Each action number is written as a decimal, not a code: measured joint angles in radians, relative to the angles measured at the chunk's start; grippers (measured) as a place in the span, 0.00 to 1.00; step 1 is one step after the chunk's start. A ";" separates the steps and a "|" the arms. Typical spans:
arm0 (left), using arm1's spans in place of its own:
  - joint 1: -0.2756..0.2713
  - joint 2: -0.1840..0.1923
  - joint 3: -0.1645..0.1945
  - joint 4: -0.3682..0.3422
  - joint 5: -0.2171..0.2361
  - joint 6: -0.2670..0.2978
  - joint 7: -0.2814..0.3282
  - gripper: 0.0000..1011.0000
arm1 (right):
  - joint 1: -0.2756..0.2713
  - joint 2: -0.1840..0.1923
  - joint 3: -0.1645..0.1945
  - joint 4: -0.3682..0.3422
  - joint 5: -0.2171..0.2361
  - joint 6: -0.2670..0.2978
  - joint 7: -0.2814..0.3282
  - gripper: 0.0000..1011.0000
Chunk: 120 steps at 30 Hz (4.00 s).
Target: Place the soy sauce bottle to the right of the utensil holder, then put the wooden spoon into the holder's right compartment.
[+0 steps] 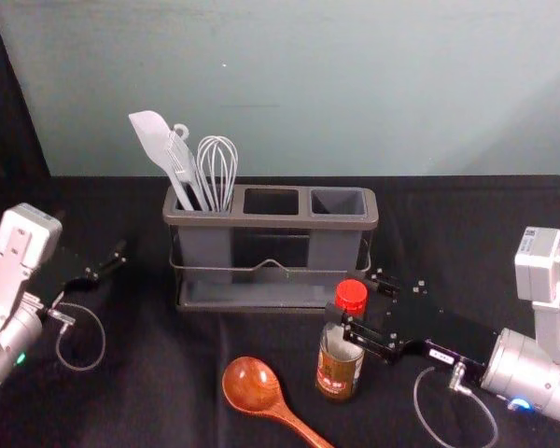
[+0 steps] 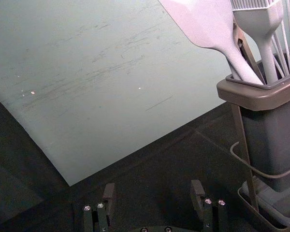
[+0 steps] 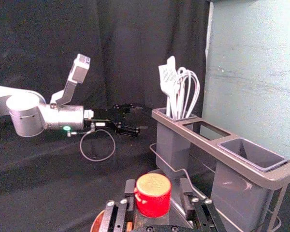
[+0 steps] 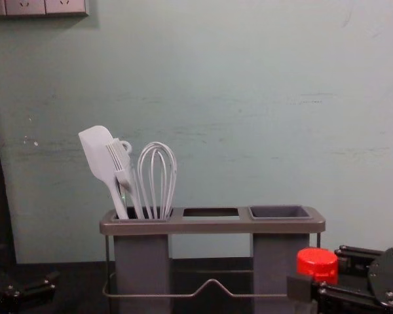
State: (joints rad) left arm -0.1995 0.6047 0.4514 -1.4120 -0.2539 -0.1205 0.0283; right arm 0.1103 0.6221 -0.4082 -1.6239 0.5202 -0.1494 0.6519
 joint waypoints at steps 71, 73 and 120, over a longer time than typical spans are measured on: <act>0.000 0.000 0.000 0.000 0.000 0.000 0.000 1.00 | -0.011 -0.024 0.217 0.063 -0.030 0.021 -0.116 0.39; 0.000 0.000 0.000 0.000 0.000 0.000 0.000 1.00 | 0.011 -0.034 0.208 0.081 -0.032 0.027 -0.115 0.39; 0.000 0.000 0.000 0.000 0.000 0.000 0.000 1.00 | 0.210 -0.124 0.103 0.276 -0.078 0.069 -0.110 0.39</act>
State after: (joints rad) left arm -0.1995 0.6047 0.4514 -1.4120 -0.2539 -0.1205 0.0283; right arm 0.3207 0.4982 -0.3051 -1.3482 0.4427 -0.0806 0.5418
